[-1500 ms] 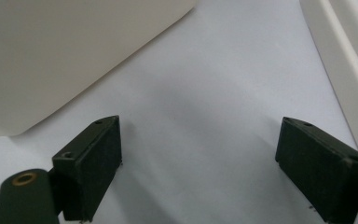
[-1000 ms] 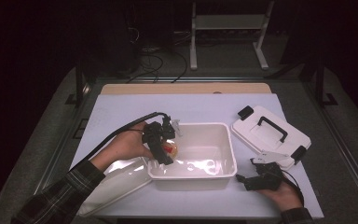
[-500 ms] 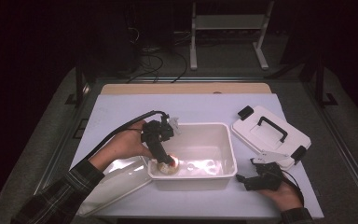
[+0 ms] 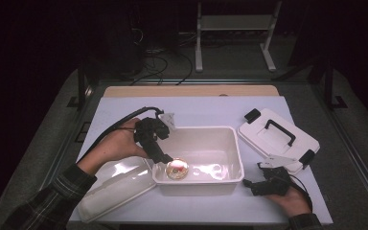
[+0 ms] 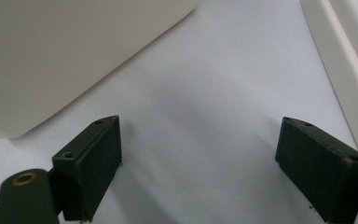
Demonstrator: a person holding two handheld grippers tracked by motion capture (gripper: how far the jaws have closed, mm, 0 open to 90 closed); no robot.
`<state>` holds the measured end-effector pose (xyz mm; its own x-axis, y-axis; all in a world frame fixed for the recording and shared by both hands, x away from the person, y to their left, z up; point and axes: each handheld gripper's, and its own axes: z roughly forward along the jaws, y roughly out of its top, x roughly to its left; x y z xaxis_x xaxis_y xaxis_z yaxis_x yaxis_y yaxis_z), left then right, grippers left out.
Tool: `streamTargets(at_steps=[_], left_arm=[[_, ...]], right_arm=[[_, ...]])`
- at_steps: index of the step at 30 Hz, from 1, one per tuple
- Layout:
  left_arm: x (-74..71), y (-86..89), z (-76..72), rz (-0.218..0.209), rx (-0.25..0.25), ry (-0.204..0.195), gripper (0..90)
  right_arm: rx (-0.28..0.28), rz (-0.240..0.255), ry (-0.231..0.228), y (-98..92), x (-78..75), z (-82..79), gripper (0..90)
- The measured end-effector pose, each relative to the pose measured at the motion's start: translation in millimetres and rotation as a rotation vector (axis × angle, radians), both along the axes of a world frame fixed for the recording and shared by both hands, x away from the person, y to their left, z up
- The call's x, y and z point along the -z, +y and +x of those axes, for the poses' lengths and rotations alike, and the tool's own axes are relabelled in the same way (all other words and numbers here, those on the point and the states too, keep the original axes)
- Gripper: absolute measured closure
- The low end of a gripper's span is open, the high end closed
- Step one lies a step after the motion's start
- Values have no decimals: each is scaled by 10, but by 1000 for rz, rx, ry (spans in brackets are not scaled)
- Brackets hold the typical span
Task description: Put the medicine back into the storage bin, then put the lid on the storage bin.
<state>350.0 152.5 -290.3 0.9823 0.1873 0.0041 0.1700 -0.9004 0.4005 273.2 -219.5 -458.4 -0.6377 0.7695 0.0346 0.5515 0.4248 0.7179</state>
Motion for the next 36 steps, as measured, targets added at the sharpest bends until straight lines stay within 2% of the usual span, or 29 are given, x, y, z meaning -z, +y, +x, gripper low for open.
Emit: streamTargets(at_steps=[3, 7, 8, 9, 13, 14, 15, 19, 21, 27, 29, 36], left_arm=[[-54, 65, -21, -5, -7, -9, 171], [-147, 272, -63, -19, -36, -22, 171], [-147, 272, -63, -19, -36, -22, 172], [-153, 371, -83, -23, -64, -23, 172], [-120, 591, -100, -23, -110, -25, 172], [-120, 591, -100, -23, -110, -25, 172], [-85, 695, -111, -16, -131, -26, 172], [16, 871, -144, -15, -170, -15, 178], [72, 948, -160, -19, -181, -3, 198], [237, 1103, -219, -25, -219, 1, 245], [363, 1189, -255, -12, -244, -6, 283], [656, 1398, -309, -5, -304, 26, 406]], right_arm=[[0, 0, 0, 0, 0, 0, 135], [-1, 0, 0, -1, 0, 1, 135], [-1, 0, 0, -1, 0, 1, 135], [-1, -1, -1, -1, 0, 1, 135], [-2, -2, -1, -2, 1, 2, 135], [-2, -2, -1, -2, 1, 2, 135], [-2, -2, -1, -2, 1, 2, 135], [-2, -1, 0, -1, 1, 2, 135], [-2, -2, -1, -2, 1, 2, 135], [-2, -2, -1, -1, 1, 3, 135], [-2, -2, -1, -2, 1, 2, 135], [-2, -2, -2, -1, 1, 1, 135]])
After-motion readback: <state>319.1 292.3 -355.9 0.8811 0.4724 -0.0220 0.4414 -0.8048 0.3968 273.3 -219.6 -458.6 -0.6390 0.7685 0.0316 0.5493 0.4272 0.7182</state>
